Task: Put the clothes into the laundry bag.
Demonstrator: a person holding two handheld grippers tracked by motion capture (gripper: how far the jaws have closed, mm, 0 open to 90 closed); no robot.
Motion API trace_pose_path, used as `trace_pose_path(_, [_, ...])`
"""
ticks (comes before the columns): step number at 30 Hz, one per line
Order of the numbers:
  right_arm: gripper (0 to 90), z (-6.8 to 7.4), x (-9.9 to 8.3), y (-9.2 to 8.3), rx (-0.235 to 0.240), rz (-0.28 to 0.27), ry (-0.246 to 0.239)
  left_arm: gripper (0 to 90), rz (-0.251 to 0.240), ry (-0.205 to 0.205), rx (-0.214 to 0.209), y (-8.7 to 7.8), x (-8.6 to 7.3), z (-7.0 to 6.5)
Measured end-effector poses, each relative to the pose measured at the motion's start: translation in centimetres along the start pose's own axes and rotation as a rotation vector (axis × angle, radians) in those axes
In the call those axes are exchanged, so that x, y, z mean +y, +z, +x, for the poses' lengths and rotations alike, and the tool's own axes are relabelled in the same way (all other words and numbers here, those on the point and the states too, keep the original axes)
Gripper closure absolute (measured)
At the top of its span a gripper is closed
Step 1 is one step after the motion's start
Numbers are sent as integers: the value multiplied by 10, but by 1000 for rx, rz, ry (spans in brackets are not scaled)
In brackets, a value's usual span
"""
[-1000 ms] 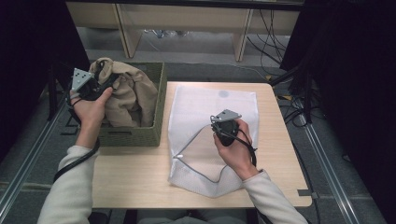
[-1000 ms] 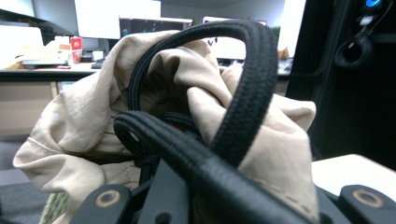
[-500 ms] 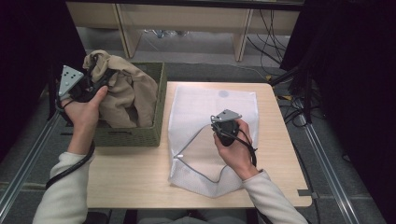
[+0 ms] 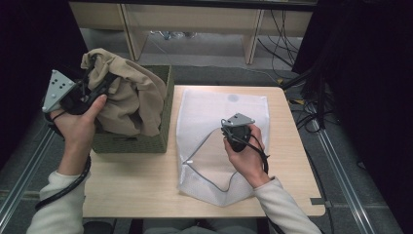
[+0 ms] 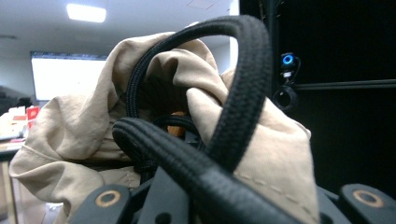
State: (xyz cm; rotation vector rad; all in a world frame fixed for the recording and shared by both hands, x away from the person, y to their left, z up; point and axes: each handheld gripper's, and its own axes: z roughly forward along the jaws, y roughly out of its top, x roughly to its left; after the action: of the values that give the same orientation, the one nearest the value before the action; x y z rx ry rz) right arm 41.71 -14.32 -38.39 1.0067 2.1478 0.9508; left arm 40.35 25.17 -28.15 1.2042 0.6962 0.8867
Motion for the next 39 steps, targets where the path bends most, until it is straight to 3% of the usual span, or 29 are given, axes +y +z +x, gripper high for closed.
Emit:
trace_pose_path(1, [899,1,0,0,0,4,-1,802,-8,25,-8,-1,3,0])
trace_pose_path(3, [900,1,0,0,5,9,-2,801,-14,37,-16,-4,8,-4])
trace_pose_path(7, [899,2,0,0,7,12,1,802,-29,27,-32,-5,8,-7])
trace_pose_path(8, [899,2,0,0,7,12,1,802,-41,7,-52,-5,8,-9])
trace_pose_path(10, [900,1,0,0,7,12,0,802,-30,6,-58,-7,9,-12])
trace_pose_path(12, [900,1,0,0,6,13,-2,802,-55,5,-77,-8,11,-16])
trace_pose_path(17, [899,2,-1,1,5,10,-3,802,-99,33,-97,-14,19,-24])
trace_pose_path(18, [899,2,-1,1,7,10,-3,802,-111,-50,-151,-15,21,-34])
trace_pose_path(19, [899,2,-1,1,4,10,-2,802,-112,-59,-174,-16,22,-36])
trace_pose_path(22, [900,2,-1,1,8,12,0,802,-118,-67,-190,-20,24,-41])
trace_pose_path(23, [899,3,-1,1,9,15,7,802,-119,-63,-195,-21,25,-43])
trace_pose_path(24, [899,3,-1,2,4,13,-2,802,-119,-4,-164,-24,27,-42])
trace_pose_path(26, [899,3,-1,2,7,15,1,802,-121,6,-182,-27,29,-46])
trace_pose_path(28, [899,3,-1,2,10,15,2,802,-128,-3,-208,-30,31,-51])
trace_pose_path(29, [899,3,-1,2,7,12,0,802,-101,5,-214,-35,33,-53])
trace_pose_path(39, [899,1,-1,0,11,20,-7,802,-103,-13,-328,-47,44,-74])
